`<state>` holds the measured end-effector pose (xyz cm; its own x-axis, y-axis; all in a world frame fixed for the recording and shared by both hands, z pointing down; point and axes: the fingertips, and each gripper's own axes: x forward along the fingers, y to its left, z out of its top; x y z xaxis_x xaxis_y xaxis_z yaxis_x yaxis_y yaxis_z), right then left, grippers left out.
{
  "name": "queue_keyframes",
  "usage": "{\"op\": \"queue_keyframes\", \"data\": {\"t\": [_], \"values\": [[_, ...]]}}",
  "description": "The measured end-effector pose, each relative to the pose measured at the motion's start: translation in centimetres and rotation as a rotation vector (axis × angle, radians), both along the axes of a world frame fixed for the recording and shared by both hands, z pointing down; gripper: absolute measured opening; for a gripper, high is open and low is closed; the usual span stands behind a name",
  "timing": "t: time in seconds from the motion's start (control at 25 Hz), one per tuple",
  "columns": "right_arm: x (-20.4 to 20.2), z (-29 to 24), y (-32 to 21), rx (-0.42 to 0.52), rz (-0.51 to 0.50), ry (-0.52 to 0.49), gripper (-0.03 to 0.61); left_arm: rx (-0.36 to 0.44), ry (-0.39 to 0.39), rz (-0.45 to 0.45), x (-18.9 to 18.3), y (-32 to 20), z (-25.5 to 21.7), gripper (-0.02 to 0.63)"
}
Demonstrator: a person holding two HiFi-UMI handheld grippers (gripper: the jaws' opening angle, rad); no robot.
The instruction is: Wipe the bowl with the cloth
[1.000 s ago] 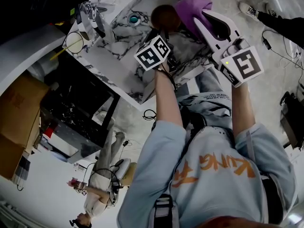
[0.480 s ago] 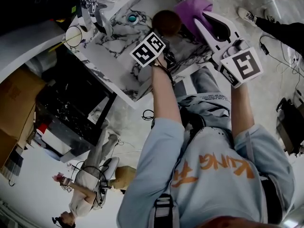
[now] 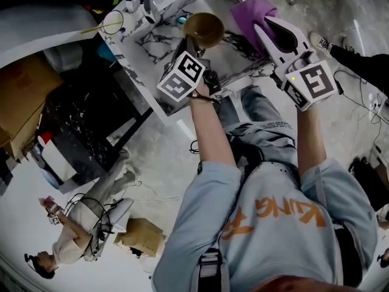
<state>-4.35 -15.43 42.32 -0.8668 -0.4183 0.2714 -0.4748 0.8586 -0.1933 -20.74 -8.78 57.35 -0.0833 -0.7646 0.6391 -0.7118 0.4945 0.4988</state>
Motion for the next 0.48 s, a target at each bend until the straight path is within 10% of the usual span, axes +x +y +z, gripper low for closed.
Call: {"op": "queue_keyframes", "data": {"t": [0.48], "values": [[-4.9, -7.8, 2.7, 0.131, -0.227, -0.126, 0.075, 0.332, -0.093, -0.171, -3.2, 6.7, -12.0, 0.032]]}}
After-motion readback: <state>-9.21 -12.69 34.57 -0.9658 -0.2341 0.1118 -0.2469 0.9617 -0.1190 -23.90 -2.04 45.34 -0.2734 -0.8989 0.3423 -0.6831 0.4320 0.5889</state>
